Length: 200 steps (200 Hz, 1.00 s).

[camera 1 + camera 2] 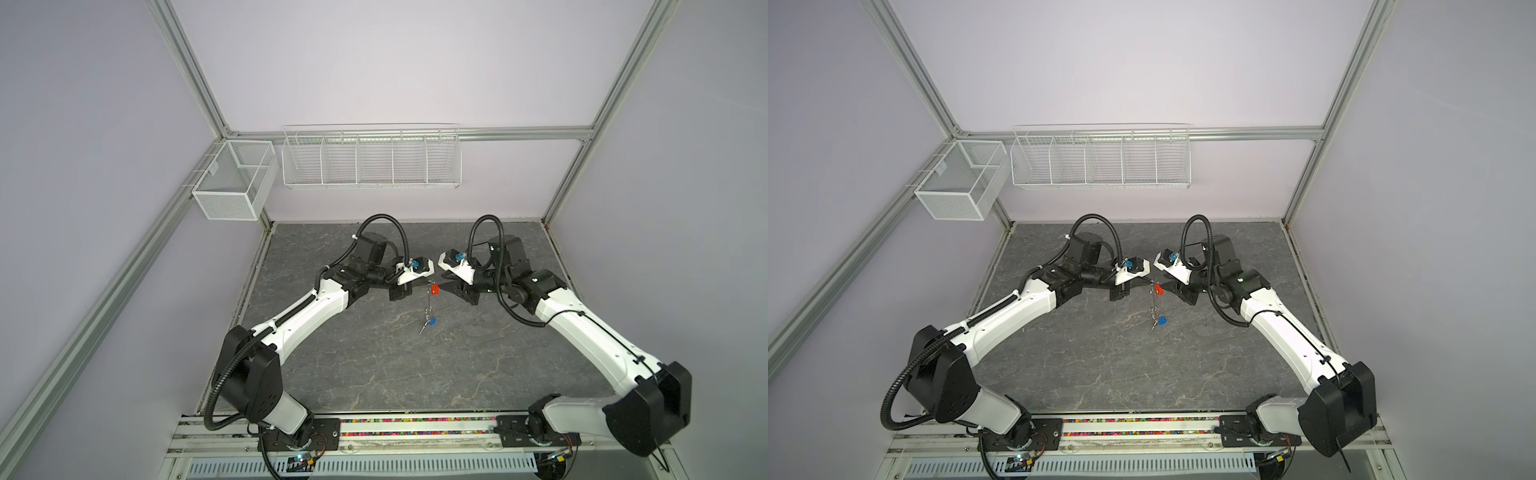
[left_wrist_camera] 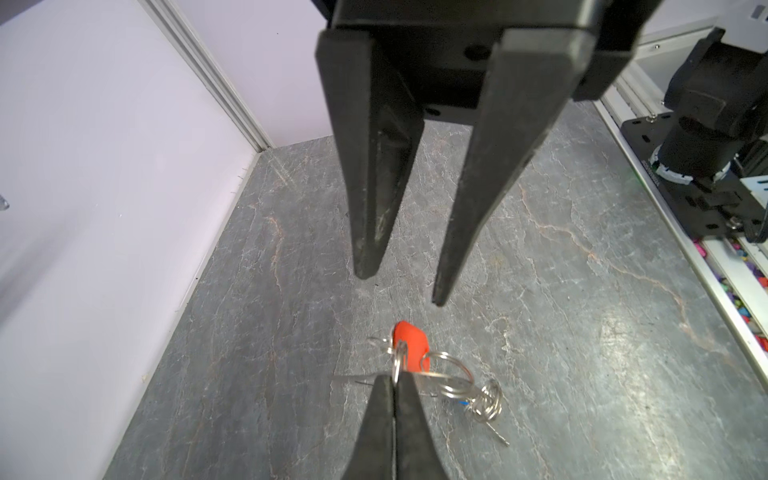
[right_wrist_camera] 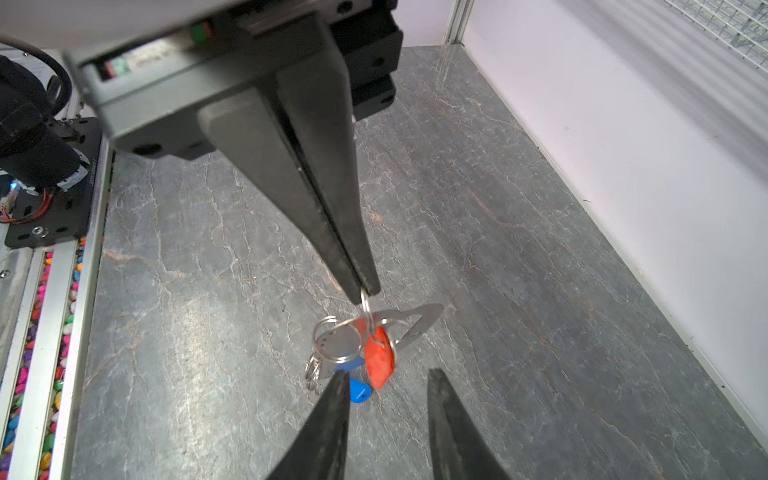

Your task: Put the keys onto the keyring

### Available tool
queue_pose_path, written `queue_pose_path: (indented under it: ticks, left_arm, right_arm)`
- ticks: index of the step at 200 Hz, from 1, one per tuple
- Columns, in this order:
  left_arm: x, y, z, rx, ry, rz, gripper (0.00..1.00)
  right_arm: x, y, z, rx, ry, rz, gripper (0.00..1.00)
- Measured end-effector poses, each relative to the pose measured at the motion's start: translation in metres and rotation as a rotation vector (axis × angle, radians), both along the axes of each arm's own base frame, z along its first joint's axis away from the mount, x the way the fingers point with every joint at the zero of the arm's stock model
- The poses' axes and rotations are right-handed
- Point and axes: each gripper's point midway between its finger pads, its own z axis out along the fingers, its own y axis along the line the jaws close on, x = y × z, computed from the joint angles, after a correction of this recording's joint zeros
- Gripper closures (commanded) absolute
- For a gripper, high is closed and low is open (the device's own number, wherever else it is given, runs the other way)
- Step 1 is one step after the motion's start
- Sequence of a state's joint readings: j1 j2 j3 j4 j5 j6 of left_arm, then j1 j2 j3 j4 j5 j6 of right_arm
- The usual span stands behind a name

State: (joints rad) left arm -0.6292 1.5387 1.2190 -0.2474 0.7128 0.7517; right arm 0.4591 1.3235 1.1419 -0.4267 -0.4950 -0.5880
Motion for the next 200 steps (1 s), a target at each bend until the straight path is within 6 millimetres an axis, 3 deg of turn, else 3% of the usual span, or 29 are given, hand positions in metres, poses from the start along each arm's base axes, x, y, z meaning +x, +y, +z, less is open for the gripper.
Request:
queue_pose_path:
  ticks: [84, 119, 158, 200]
  left_arm:
    - [0.002, -0.009, 0.024, -0.13, 0.01, 0.002, 1.0]
    - [0.004, -0.01, 0.03, -0.154, 0.003, 0.005, 1.0]
    - [0.005, -0.011, 0.033, -0.174, -0.001, 0.012, 1.0]
    - [0.008, -0.013, 0.039, -0.211, 0.001, 0.025, 1.0]
  right_arm:
    - [0.016, 0.007, -0.012, 0.028, 0.035, -0.039, 0.64]
    - [0.02, 0.004, -0.014, 0.027, 0.044, -0.064, 0.73]
    - [0.019, 0.006, -0.012, 0.047, 0.053, -0.054, 0.93]
    - [0.018, 0.009, -0.012, 0.056, 0.061, -0.032, 0.93]
